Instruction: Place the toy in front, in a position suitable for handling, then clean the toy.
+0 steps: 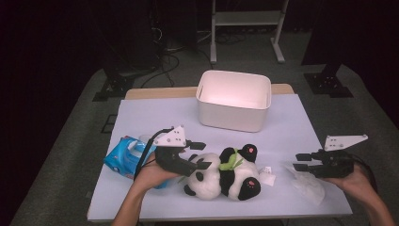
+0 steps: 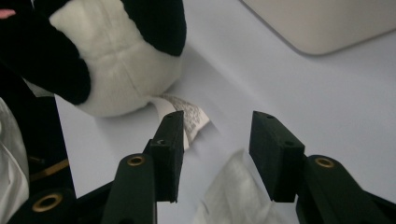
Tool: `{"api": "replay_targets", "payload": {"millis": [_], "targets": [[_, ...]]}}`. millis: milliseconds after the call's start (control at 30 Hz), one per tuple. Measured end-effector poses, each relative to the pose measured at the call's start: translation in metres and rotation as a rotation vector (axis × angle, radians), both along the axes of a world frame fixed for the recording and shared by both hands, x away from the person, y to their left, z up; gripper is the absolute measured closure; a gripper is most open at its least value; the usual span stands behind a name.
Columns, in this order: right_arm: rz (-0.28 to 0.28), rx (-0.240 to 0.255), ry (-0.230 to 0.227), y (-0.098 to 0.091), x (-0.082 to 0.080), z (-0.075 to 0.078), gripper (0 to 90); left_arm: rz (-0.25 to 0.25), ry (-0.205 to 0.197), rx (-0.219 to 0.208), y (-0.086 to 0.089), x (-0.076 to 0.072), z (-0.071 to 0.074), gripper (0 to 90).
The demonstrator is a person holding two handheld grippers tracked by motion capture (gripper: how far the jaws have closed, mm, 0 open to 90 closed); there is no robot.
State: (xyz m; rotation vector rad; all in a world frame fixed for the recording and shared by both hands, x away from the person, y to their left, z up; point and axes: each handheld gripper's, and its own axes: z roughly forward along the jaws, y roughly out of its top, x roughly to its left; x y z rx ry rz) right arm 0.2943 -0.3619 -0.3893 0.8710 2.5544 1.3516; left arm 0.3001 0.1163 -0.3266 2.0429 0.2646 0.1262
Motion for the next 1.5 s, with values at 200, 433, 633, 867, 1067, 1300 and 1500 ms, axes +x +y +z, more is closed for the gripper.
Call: {"api": "replay_targets", "payload": {"millis": [200, 433, 633, 867, 1067, 1300, 1500], "targets": [[0.055, -0.002, -0.02, 0.02, 0.016, 0.014, 47.1, 0.008, -0.005, 0.004, 0.005, -0.001, 0.002, 29.5], [0.114, -0.002, -0.05, 0.048, 0.037, 0.031, 41.5, 0.025, -0.015, -0.005, 0.016, -0.001, 0.005, 23.4], [0.137, -0.018, -0.065, 0.067, 0.053, 0.04, 39.6, 0.061, -0.028, -0.015, 0.027, 0.0, 0.009, 19.1], [0.169, -0.04, -0.088, 0.085, 0.064, 0.053, 39.3, 0.087, -0.027, -0.016, 0.037, 0.0, 0.01, 16.5], [0.201, -0.065, -0.095, 0.104, 0.079, 0.069, 39.3, 0.113, -0.034, -0.026, 0.048, 0.0, 0.014, 15.3], [0.24, -0.073, -0.101, 0.125, 0.091, 0.081, 39.3, 0.127, -0.042, -0.039, 0.058, -0.001, 0.017, 15.2], [0.261, -0.073, -0.112, 0.138, 0.097, 0.087, 39.3, 0.136, -0.045, -0.051, 0.064, -0.001, 0.019, 14.1]]}}
